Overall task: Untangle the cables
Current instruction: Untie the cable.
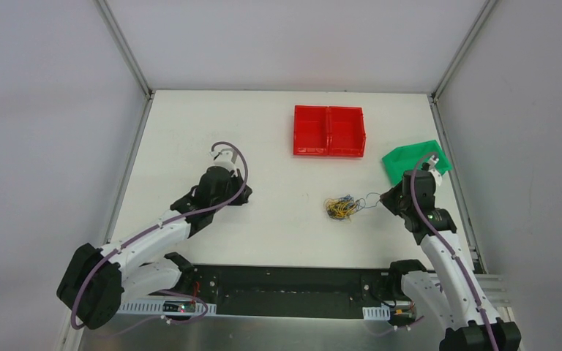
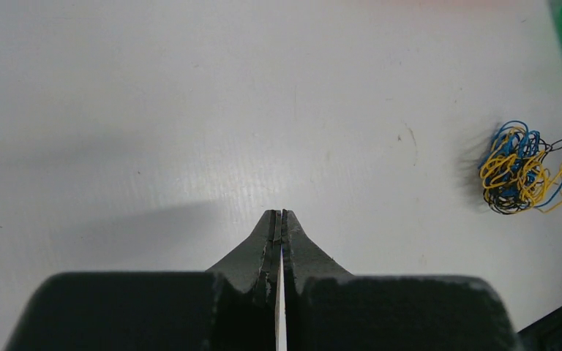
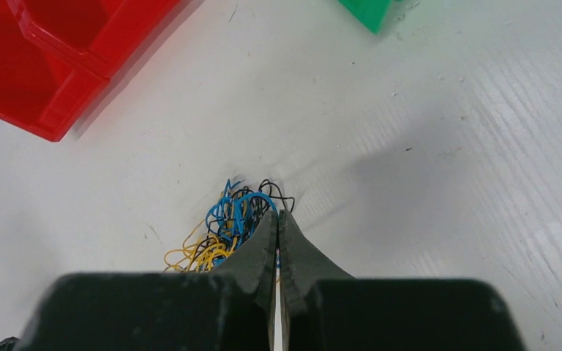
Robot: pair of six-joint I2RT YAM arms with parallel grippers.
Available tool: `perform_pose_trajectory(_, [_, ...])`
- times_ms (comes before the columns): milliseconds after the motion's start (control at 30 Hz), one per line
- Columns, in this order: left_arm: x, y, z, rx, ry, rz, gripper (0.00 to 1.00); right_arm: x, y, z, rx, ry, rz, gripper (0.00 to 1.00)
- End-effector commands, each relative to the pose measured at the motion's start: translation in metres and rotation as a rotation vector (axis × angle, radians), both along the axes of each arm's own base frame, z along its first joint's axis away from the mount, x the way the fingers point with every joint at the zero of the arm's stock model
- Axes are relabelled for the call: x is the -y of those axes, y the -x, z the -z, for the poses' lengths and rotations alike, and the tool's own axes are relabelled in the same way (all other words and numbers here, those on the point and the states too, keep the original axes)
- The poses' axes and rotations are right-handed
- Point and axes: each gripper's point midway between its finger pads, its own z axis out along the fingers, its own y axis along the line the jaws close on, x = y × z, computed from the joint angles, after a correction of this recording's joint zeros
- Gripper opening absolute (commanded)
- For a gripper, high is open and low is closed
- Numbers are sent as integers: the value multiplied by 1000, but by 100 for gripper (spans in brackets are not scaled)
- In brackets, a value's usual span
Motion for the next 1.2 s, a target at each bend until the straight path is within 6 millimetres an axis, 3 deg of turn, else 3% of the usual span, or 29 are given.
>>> perform_pose_trajectory(0, [-18, 6, 2, 1, -37, -42, 0, -14, -6, -23, 48, -61, -58, 0])
perform_pose_trajectory(133, [-10, 8, -5, 9, -9, -6, 3, -48, -7, -33, 71, -173, -222, 0])
perform_pose_trajectory(267, [-15, 6, -13, 41, 1, -35, 22, -85, -5, -57, 106, -237, -406, 0])
perform_pose_trajectory(300, [-15, 6, -15, 49, 4, -35, 30, -93, -4, -63, 109, -221, -442, 0])
perform_pose_trajectory(367, [-13, 6, -20, 59, 18, -27, 61, -109, -4, -74, 117, -191, -503, 0])
perform_pose_trajectory(467, [-8, 8, -26, 75, 44, 0, 95, -138, -4, -96, 144, -221, -591, 0])
perform_pose_trajectory(633, [-9, 10, -40, 124, 92, -7, 99, -194, 6, -142, 201, -228, -761, 0])
perform_pose_trajectory(767, [-9, 14, -54, 203, 148, 7, 99, -221, 13, -180, 250, -199, -838, 0])
perform_pose_trajectory(900, [-13, 14, -59, 228, 149, -9, 99, -210, 8, -192, 322, -190, -772, 0])
perform_pose_trajectory(1000, [-13, 13, -58, 229, 156, -13, 99, -185, -4, -171, 324, -122, -636, 2])
perform_pose_trajectory(1067, [-13, 13, -53, 219, 157, -16, 99, -173, -7, -144, 269, -75, -589, 47])
perform_pose_trajectory(1133, [-12, 12, -49, 202, 155, -25, 99, -160, -6, -120, 210, -33, -543, 72])
perform_pose_trajectory(1167, [-11, 12, -47, 194, 155, -18, 99, -154, -5, -110, 182, -15, -520, 78])
